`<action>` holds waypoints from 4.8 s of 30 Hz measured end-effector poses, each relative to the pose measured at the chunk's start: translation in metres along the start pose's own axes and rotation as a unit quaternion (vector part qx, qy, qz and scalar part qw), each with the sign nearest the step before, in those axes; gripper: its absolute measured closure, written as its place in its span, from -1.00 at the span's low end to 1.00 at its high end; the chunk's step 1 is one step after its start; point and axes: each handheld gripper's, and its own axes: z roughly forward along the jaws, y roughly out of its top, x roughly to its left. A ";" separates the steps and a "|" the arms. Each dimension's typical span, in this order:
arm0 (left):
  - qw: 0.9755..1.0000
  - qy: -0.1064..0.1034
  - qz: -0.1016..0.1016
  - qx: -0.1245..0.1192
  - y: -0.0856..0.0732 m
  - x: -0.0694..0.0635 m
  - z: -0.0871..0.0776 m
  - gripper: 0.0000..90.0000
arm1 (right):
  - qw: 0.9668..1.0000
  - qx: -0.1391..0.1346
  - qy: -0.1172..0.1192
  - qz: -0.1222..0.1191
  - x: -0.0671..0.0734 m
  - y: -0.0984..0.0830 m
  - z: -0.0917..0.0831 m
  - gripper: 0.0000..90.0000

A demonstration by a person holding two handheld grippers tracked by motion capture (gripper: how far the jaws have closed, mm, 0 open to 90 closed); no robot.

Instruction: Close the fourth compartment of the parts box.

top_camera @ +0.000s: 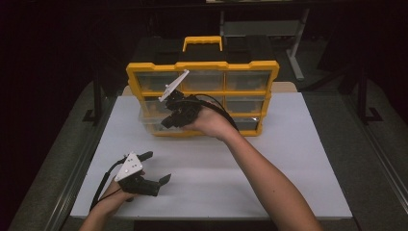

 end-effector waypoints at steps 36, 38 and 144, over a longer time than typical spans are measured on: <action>1.000 0.000 -0.007 0.001 -0.001 0.001 -0.001 -1.00 | 0.994 -0.021 -0.103 0.040 -0.039 0.011 0.013 0.98; 1.000 -0.001 -0.008 0.000 -0.001 0.000 -0.001 -1.00 | 0.993 -0.023 -0.106 0.043 -0.039 0.011 0.013 0.98; 1.000 -0.002 -0.001 0.015 -0.003 -0.002 0.001 -1.00 | 0.966 -0.115 -0.160 0.168 0.028 -0.273 -0.067 -1.00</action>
